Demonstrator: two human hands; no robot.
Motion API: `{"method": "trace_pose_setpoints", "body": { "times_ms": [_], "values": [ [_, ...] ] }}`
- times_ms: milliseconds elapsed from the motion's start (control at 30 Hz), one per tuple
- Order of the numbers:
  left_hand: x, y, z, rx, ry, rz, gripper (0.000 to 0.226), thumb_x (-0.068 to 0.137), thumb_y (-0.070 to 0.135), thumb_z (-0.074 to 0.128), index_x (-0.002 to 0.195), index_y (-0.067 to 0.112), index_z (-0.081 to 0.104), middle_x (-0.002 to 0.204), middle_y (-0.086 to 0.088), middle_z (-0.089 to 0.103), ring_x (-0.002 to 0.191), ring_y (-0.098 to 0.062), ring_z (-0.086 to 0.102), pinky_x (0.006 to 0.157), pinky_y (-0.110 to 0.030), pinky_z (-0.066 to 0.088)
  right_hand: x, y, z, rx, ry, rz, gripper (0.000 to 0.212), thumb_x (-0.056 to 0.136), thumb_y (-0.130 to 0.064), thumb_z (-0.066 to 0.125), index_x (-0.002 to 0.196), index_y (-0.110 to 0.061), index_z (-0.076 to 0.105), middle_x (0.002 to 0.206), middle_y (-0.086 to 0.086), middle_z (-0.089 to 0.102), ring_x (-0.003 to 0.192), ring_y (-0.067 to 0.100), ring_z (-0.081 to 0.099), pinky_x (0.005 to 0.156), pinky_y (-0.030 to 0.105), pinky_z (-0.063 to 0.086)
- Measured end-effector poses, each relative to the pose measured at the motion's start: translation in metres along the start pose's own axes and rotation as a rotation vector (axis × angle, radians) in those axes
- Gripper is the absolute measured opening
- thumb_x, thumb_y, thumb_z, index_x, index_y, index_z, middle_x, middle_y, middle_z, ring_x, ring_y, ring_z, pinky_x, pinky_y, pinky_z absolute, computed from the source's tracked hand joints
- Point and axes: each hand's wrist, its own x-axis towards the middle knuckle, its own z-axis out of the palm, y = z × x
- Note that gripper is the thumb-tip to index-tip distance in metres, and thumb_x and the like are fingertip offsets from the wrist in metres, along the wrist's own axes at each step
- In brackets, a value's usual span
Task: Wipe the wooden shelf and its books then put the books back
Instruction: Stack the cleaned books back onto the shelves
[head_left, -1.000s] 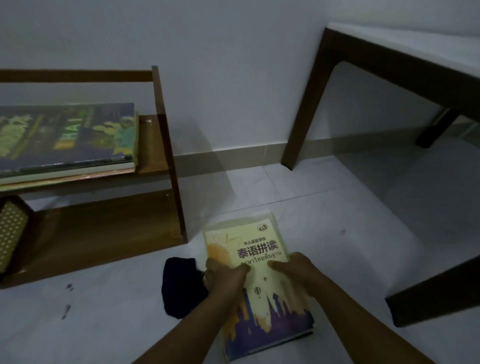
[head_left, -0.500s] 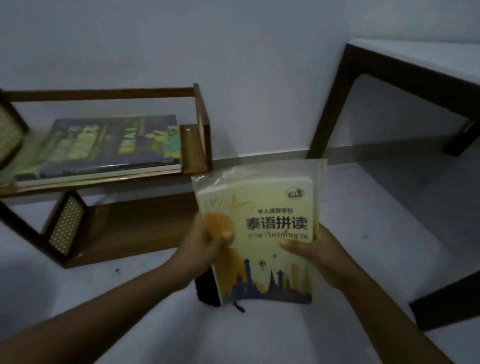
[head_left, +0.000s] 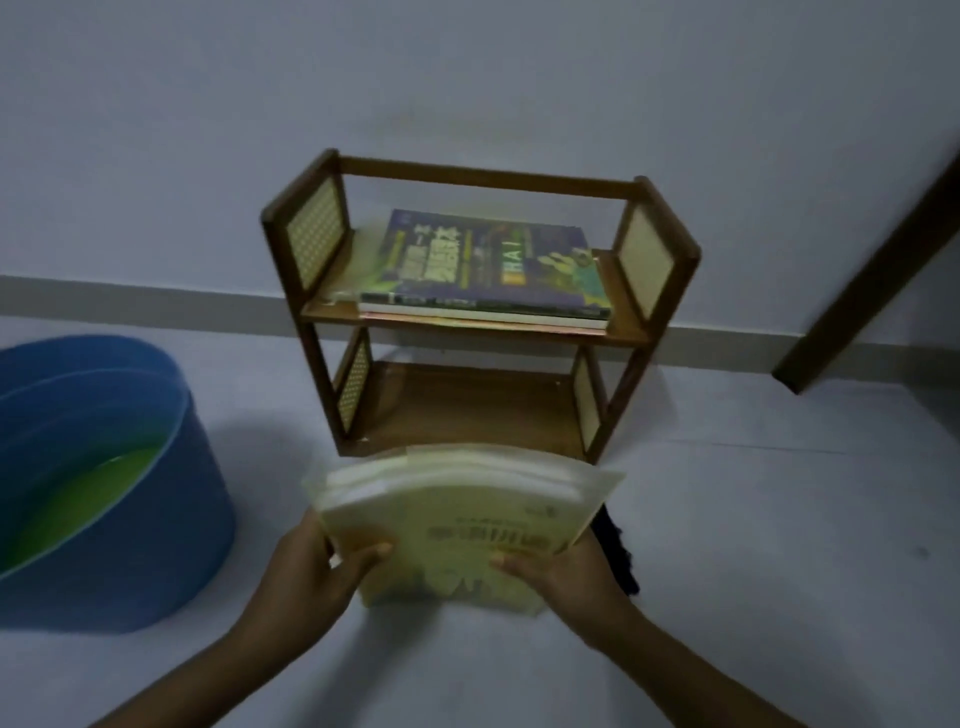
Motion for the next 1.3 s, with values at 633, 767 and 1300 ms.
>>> {"method": "trace_pose_setpoints", "body": {
  "times_ms": [633, 767, 1300],
  "values": [
    [0.057, 0.097, -0.010, 0.856, -0.206, 0.289, 0.038, 0.083, 0.053, 0.060, 0.114, 0.032, 0.056, 0.089, 0.011, 0.065, 0.078, -0.007, 0.060, 0.068, -0.023, 0.050, 0.013, 0.032, -0.001, -0.188, -0.126, 0.104, 0.074, 0.073, -0.007, 0.080, 0.132, -0.021, 0.037, 0.121, -0.004, 0.053, 0.106, 0.000, 0.057, 0.069, 0.012, 0.051],
    [0.047, 0.086, -0.047, 0.346, -0.072, 0.121, 0.051, 0.064, 0.066, 0.070, 0.106, 0.038, 0.060, 0.087, 0.017, 0.067, 0.079, -0.002, 0.063, 0.068, -0.020, 0.052, 0.018, 0.043, -0.014, 0.006, -0.201, 0.235, 0.129, 0.038, -0.042, 0.096, 0.144, -0.035, 0.023, 0.144, -0.010, 0.037, 0.132, 0.015, 0.040, 0.107, 0.040, 0.040],
    [0.000, -0.060, -0.019, -0.291, -0.092, -0.144, 0.051, 0.054, 0.068, 0.075, 0.100, 0.049, 0.065, 0.108, 0.013, 0.070, 0.098, -0.010, 0.068, 0.079, -0.029, 0.059, 0.017, 0.065, -0.010, -0.260, 0.150, 0.054, 0.040, 0.073, 0.001, 0.078, 0.109, 0.008, 0.061, 0.091, 0.030, 0.066, 0.093, 0.040, 0.064, 0.088, 0.051, 0.052]
  ]
}}
